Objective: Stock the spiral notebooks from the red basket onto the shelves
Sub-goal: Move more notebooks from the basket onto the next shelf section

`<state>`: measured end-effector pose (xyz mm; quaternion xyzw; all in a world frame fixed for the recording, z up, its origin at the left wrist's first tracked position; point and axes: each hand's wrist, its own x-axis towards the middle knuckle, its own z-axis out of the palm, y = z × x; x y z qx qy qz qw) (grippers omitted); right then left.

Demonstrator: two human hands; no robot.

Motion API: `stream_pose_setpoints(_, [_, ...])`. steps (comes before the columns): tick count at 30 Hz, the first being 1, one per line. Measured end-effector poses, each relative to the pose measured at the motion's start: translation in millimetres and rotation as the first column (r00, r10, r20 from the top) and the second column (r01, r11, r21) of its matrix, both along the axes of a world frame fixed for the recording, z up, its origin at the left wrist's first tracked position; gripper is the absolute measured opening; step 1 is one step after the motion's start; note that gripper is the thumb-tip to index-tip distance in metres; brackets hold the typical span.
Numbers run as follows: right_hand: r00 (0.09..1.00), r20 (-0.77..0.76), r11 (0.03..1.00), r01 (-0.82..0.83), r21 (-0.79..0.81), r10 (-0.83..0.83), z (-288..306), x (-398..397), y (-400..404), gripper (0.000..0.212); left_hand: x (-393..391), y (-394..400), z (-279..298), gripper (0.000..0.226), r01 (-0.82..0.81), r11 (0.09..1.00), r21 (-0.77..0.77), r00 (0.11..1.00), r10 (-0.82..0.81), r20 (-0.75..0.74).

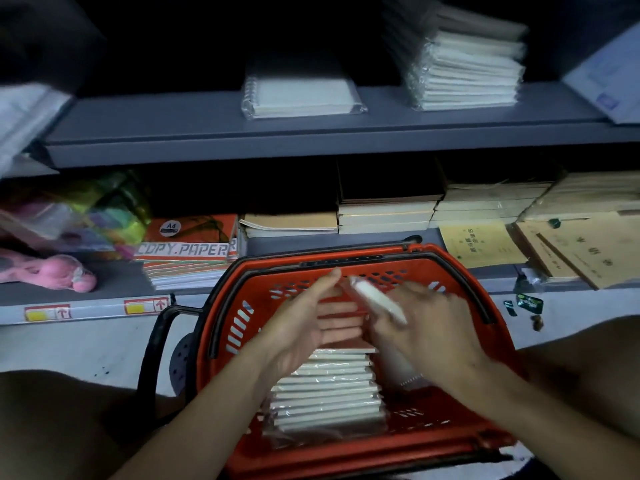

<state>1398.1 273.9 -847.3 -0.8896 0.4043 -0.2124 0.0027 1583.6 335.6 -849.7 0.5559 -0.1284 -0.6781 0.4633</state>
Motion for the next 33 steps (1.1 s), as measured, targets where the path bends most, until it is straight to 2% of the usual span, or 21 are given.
stream_pose_setpoints(2, [0.975,0.004,0.97,-0.221,-0.101,0.222,9,-2,22,0.018,2,3,12,0.046,0.038,0.998,-0.057,0.998,-0.041,-0.049])
stream_pose_setpoints(5, [0.919,-0.032,0.898,-0.392,-0.2,0.394,14,-5,40,0.026,6,14,15,0.026,0.018,0.997,-0.078,0.997,-0.023,-0.072])
stream_pose_setpoints(6, [0.903,-0.056,0.875,-0.426,-0.231,0.425,17,-5,43,0.026,9,19,15,0.028,0.007,0.996,-0.092,0.996,-0.015,-0.084])
stream_pose_setpoints(8, [0.872,-0.07,0.835,-0.485,-0.26,0.485,22,-7,48,0.025,15,28,16,0.049,0.006,0.989,-0.148,0.996,-0.018,-0.082])
stream_pose_setpoints(9, [0.863,-0.035,0.825,-0.493,-0.278,0.504,25,-8,50,0.022,18,32,18,0.057,0.01,0.983,-0.181,0.998,-0.021,-0.058])
stream_pose_setpoints(11, [0.854,0.177,0.861,-0.439,-0.259,0.489,28,-9,50,0.022,23,37,26,0.063,0.008,0.967,-0.255,1.0,-0.01,-0.007])
stream_pose_setpoints(14, [0.82,0.508,0.963,-0.257,-0.081,0.261,32,-12,35,0.026,24,41,37,0.065,-0.027,0.943,-0.333,0.999,0.019,-0.029])
stream_pose_setpoints(16, [0.807,0.59,0.976,-0.143,0.164,0.02,35,-14,24,0.022,23,43,41,0.064,-0.058,0.929,-0.366,0.997,0.034,-0.073])
stream_pose_setpoints(17, [0.787,0.607,0.941,-0.114,0.319,-0.11,37,-14,20,0.022,23,44,43,0.064,-0.072,0.924,-0.376,0.995,0.043,-0.086])
stream_pose_setpoints(18, [0.753,0.614,0.864,-0.125,0.488,-0.237,37,-13,17,0.023,23,44,44,0.064,-0.085,0.92,-0.383,0.994,0.053,-0.093])
stream_pose_setpoints(20, [0.683,0.575,0.613,-0.233,0.755,-0.449,37,-12,12,0.026,24,44,45,0.064,-0.096,0.917,-0.387,0.993,0.064,-0.095])
stream_pose_setpoints(21, [0.654,0.536,0.483,-0.284,0.828,-0.534,36,-12,10,0.024,24,43,46,0.064,-0.096,0.918,-0.385,0.994,0.067,-0.089])
stream_pose_setpoints(22, [0.626,0.509,0.396,-0.324,0.859,-0.592,36,-11,10,0.019,25,43,46,0.064,-0.1,0.92,-0.38,0.994,0.071,-0.088])
stream_pose_setpoints(23, [0.603,0.506,0.378,-0.338,0.862,-0.616,34,-12,8,0.017,26,41,46,0.063,-0.107,0.922,-0.373,0.992,0.077,-0.096])
stream_pose_setpoints(24, [0.6,0.541,0.439,-0.325,0.838,-0.589,33,-14,6,0.023,27,40,47,0.062,-0.121,0.924,-0.364,0.99,0.083,-0.117])
stream_pose_setpoints(26, [0.705,0.626,0.692,-0.268,0.67,-0.334,33,-23,-1,0.044,32,36,50,0.063,-0.155,0.931,-0.33,0.977,0.096,-0.189])
stream_pose_setpoints(27, [0.795,0.589,0.8,-0.257,0.543,-0.144,33,-28,-5,0.058,35,35,51,0.065,-0.169,0.936,-0.308,0.969,0.1,-0.227])
stream_pose_setpoints(28, [0.878,0.479,0.876,-0.246,0.416,0.019,31,-32,-11,0.073,38,34,53,0.068,-0.178,0.941,-0.288,0.96,0.102,-0.26])
stream_pose_setpoints(30, [0.951,0.251,0.936,-0.247,0.25,0.184,26,-35,-17,0.092,40,33,57,0.069,-0.164,0.948,-0.272,0.954,0.082,-0.29])
stream_pose_setpoints(31, [0.951,0.223,0.936,-0.266,0.23,0.216,24,-34,-19,0.092,39,33,59,0.066,-0.145,0.949,-0.279,0.956,0.062,-0.286])
stream_pose_setpoints(33, [0.906,0.378,0.901,-0.315,0.299,0.191,24,-26,-16,0.075,34,28,64,0.053,-0.148,0.943,-0.298,0.957,0.061,-0.283])
